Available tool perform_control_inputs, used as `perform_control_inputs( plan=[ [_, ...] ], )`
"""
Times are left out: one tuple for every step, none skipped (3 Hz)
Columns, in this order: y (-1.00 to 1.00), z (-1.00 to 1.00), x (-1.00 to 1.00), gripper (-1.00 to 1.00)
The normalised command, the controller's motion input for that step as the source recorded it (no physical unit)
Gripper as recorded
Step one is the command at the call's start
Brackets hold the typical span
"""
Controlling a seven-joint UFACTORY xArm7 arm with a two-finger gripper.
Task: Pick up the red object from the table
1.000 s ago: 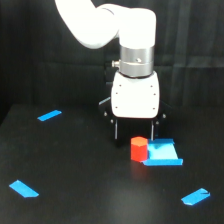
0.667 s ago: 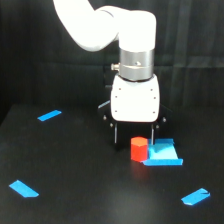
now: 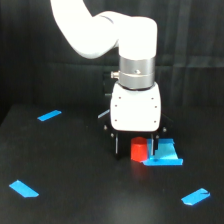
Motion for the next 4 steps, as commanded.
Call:
perform_control_inputs(
  plan=[
    [-0.11,-0.15,-0.02,-0.93],
    [-0.14,-0.19,0.09,-0.96],
    [-0.02,-0.14,0.07,-1.00],
    [-0.10,-0.14,0.02,-1.00]
  ],
)
